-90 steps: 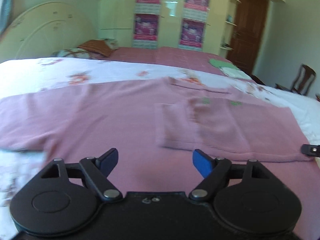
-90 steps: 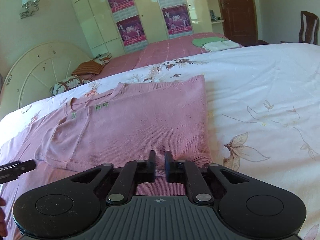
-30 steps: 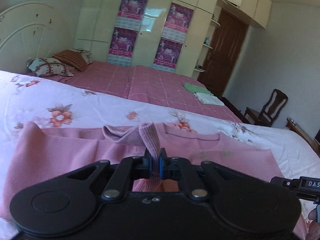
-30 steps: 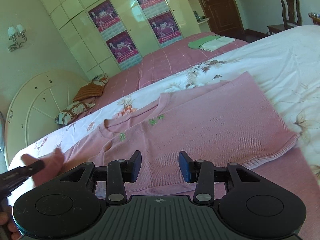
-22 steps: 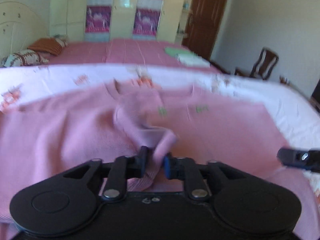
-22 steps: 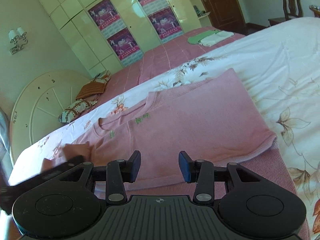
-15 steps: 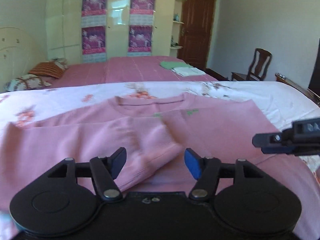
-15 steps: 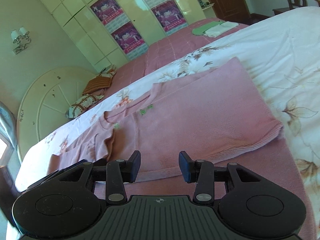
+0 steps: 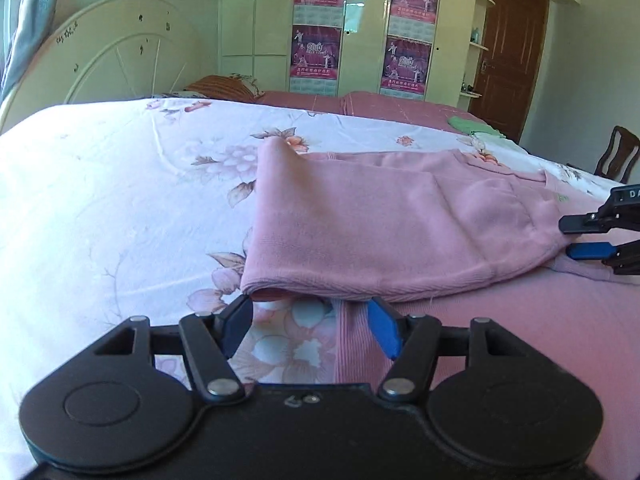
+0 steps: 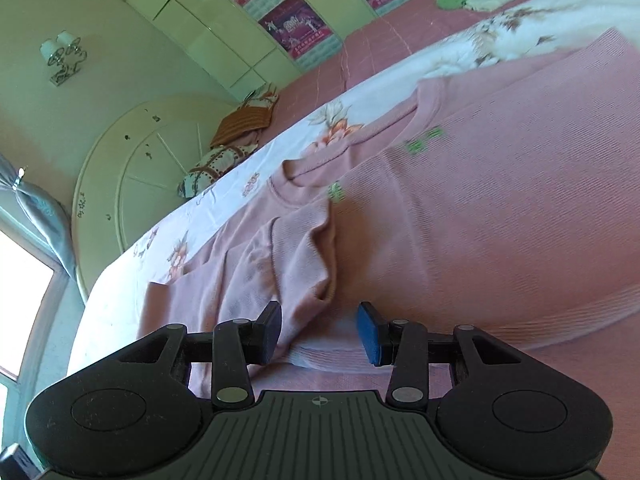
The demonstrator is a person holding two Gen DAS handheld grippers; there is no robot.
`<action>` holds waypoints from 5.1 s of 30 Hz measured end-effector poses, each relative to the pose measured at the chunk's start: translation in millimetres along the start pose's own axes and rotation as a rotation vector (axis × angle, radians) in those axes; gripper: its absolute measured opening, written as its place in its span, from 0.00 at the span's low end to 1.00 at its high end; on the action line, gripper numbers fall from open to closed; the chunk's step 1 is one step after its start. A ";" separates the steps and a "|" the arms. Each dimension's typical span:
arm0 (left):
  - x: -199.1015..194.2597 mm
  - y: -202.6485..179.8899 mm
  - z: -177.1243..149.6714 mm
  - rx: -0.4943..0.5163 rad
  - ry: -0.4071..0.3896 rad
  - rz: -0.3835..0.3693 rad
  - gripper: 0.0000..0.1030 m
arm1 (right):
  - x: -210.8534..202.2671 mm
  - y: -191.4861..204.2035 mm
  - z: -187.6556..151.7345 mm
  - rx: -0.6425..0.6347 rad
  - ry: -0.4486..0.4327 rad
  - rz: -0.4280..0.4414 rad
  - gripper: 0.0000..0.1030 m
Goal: Fold small clothes
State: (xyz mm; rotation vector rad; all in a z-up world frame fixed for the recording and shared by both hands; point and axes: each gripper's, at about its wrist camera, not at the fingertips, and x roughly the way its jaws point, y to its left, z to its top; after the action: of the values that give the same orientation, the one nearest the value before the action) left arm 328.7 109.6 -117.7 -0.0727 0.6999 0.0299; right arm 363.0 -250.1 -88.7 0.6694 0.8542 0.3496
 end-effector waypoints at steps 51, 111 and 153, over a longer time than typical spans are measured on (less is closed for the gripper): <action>28.0 -19.1 13.2 0.181 0.033 -0.006 0.25 | -52.9 -41.8 15.4 -0.090 -0.179 -0.143 0.05; 122.3 -39.9 77.4 0.215 -0.005 -0.106 0.66 | 20.7 -8.8 44.7 -0.464 -0.100 -0.336 0.07; 75.1 -115.2 35.8 0.201 0.035 -0.062 0.80 | -29.8 -18.8 -9.0 -0.466 -0.077 -0.353 0.08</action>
State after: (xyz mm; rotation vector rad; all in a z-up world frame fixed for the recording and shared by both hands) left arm 415.2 -2.4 -132.2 0.0983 0.7317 -0.1014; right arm 338.0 -276.4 -88.3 0.0939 0.7641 0.1901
